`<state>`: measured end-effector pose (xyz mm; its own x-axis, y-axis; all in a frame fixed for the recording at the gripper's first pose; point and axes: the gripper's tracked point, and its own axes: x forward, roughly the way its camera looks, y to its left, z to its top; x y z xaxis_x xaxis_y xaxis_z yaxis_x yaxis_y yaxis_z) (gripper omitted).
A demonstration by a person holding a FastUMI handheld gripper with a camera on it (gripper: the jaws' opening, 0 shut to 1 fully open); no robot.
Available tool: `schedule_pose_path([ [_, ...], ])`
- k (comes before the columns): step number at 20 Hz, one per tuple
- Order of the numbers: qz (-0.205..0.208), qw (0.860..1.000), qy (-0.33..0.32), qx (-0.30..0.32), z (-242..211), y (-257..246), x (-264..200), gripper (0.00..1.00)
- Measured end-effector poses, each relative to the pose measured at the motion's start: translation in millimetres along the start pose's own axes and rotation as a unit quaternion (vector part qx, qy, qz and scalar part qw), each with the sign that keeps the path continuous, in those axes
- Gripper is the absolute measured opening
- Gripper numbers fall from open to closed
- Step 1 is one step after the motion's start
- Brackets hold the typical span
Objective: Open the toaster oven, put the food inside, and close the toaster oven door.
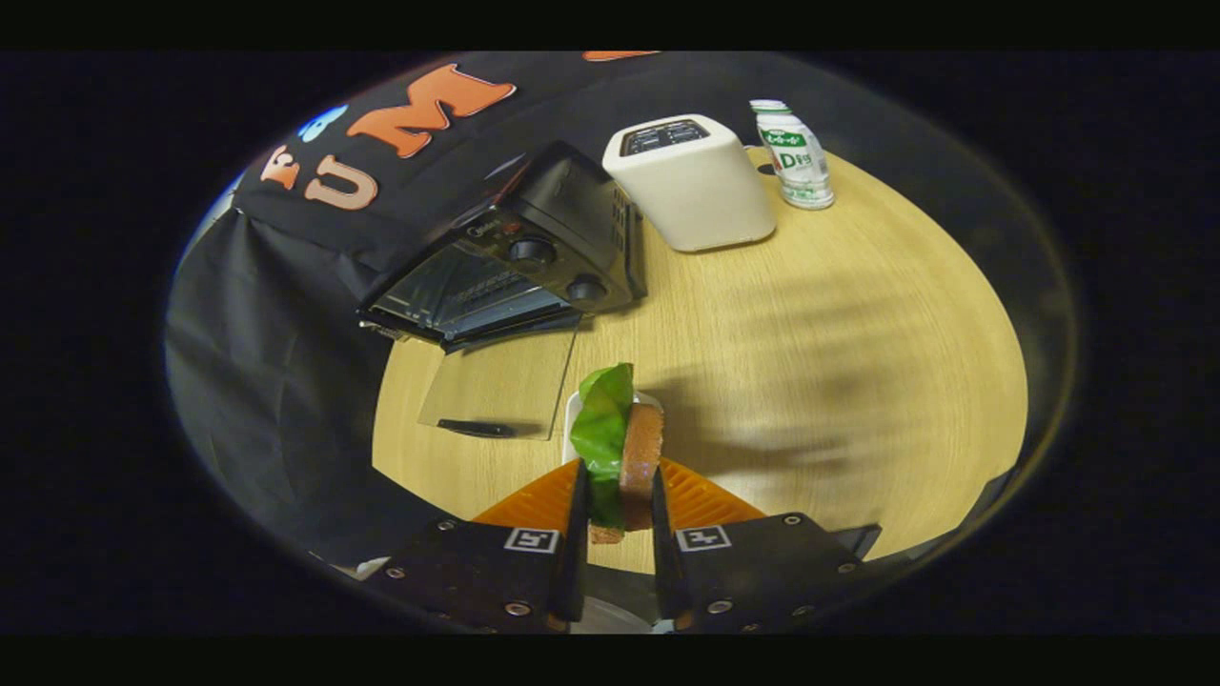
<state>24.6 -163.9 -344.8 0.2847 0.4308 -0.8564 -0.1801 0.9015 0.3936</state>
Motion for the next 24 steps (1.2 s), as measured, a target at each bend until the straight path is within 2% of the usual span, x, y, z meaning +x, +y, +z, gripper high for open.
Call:
schedule_pose_path([
  [6,0.016,0.995,-0.092,0.023,36.5,41.0,-44.3,0.29],
  [11,0.048,0.979,-0.176,0.087,56.5,93.6,-48.9,0.29],
  [19,0.093,0.94,-0.249,0.212,62.5,141.8,6.0,0.29],
  [24,0.13,0.901,-0.296,0.29,76.5,157.7,52.2,0.28],
])
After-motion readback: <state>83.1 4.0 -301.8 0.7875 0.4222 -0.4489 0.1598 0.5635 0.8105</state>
